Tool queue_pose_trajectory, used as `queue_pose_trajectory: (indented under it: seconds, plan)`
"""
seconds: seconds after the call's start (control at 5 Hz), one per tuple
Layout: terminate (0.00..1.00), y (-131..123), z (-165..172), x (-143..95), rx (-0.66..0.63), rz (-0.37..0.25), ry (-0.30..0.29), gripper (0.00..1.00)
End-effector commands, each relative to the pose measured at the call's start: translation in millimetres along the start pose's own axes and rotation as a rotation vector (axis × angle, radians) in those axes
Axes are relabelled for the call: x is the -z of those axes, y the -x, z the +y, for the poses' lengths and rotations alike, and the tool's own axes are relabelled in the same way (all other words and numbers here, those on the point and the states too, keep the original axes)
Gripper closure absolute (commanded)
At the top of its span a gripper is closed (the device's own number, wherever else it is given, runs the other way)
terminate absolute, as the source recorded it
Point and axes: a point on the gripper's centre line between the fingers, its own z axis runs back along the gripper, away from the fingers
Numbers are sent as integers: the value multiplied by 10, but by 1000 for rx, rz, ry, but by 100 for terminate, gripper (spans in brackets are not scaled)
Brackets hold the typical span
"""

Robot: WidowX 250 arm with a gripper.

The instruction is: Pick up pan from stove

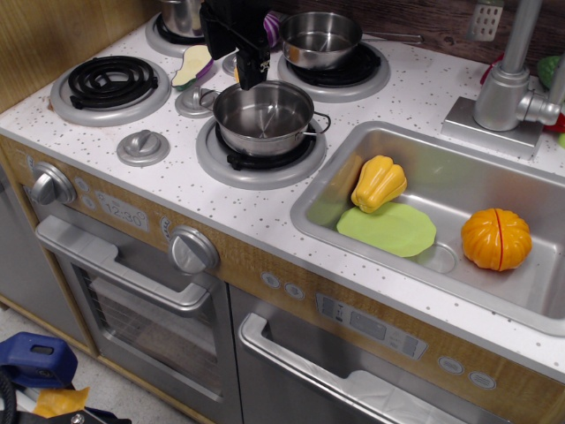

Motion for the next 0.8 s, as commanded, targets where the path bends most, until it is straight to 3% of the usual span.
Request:
queue_pose_trajectory:
  seconds: [0.0,0.6]
  plan:
    - [0,0,0,0,0,0,0,0]
    - [0,-63,151,79,58,-7,95,0]
